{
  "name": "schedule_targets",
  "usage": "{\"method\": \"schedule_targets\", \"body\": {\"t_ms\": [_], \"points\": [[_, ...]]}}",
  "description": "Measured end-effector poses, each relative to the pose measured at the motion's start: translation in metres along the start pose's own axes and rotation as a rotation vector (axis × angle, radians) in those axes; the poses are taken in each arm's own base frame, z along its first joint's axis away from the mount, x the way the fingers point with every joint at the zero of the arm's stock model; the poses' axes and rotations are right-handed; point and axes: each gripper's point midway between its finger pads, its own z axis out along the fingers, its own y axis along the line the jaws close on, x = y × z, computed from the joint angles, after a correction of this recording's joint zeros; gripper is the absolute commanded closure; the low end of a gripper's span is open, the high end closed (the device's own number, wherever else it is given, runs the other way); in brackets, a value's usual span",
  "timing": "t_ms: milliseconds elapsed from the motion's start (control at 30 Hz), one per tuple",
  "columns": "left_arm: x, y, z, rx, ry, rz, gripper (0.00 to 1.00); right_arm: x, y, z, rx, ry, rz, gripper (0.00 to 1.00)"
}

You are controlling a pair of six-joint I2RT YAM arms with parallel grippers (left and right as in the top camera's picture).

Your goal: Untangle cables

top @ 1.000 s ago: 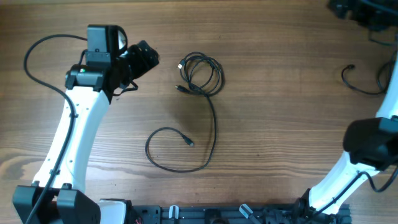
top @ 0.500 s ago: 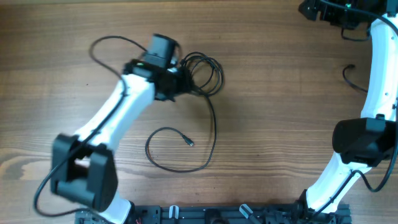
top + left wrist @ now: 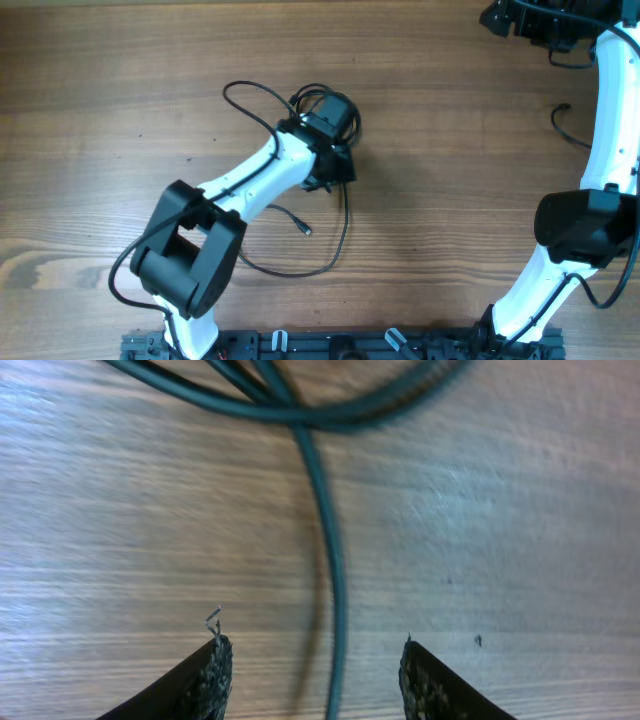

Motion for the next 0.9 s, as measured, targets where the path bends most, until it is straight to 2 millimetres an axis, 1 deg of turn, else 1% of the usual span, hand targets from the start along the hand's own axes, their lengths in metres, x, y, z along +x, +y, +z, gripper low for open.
{"method": "schedule_targets", "body": {"t_ms": [100, 200, 267, 367, 567, 900], "points": [[0.013, -0.010, 0.002, -0.021, -0.006, 0.077, 0.54, 0.002, 0.000, 0.000, 0.000, 0.008, 0.004, 0.10], [0.025, -0.016, 0.005, -0.056, -0.019, 0.146, 0.67, 0.004, 0.000, 0.000, 0.000, 0.017, 0.008, 0.11], [0.030, -0.018, 0.008, -0.072, -0.023, 0.175, 0.70, 0.006, 0.000, 0.000, 0.000, 0.022, 0.010, 0.10], [0.031, -0.016, 0.011, -0.093, -0.030, 0.190, 0.71, 0.007, 0.000, 0.000, 0.001, 0.027, 0.012, 0.10], [0.032, -0.006, 0.017, -0.139, -0.018, 0.186, 0.74, 0.008, -0.001, 0.000, 0.005, 0.033, 0.015, 0.10], [0.030, -0.002, 0.020, -0.162, -0.028, 0.183, 0.74, 0.012, -0.002, 0.000, 0.013, 0.048, 0.021, 0.10]]}}
